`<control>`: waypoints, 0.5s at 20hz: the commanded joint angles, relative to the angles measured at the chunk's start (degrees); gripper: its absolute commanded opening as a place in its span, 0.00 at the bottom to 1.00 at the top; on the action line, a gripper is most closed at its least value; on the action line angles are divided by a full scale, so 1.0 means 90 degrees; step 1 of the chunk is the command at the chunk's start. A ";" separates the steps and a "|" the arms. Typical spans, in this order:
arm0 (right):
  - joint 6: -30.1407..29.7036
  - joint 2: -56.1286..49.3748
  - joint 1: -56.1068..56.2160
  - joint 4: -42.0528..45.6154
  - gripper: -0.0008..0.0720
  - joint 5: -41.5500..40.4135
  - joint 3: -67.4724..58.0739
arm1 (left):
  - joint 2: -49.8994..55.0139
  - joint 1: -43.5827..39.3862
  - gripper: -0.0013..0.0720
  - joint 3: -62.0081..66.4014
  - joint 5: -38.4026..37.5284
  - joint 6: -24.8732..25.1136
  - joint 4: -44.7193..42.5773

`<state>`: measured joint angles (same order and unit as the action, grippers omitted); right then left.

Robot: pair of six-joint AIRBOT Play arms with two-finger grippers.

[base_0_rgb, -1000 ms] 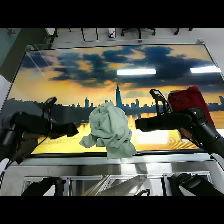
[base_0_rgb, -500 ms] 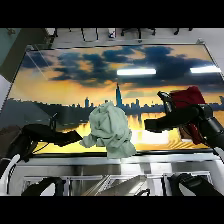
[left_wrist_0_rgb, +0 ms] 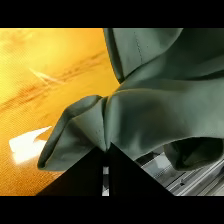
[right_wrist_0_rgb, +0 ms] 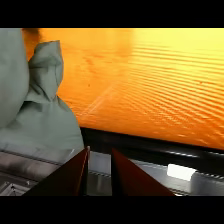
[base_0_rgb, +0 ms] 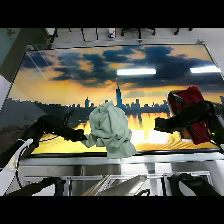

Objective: Fold the shirts.

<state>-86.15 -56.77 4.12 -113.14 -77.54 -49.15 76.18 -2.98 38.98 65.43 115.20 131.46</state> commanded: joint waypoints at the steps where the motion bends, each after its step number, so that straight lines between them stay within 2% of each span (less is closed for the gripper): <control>1: -0.0104 -0.0199 -0.0243 -0.0078 0.47 -0.0070 0.0070 | 0.0107 0.0182 0.03 0.0289 0.0170 0.0092 0.0007; 2: -0.0245 -0.0342 -0.0240 -0.0338 0.60 0.0010 0.0206 | 0.0107 0.0355 0.03 0.0347 0.0299 0.0104 0.0002; 5: -0.0857 -0.0879 -0.0206 -0.1217 0.60 0.0469 0.0760 | -0.0017 0.1076 0.03 0.0299 0.0571 0.0112 0.0002; 10: -0.1392 -0.1919 0.0583 -0.1880 0.60 0.1445 0.1052 | -0.0811 0.2324 0.03 -0.0194 0.0398 0.0243 -0.0109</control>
<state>-95.11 -69.19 5.63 -125.12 -69.84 -40.97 72.29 12.14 39.07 69.69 116.88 131.33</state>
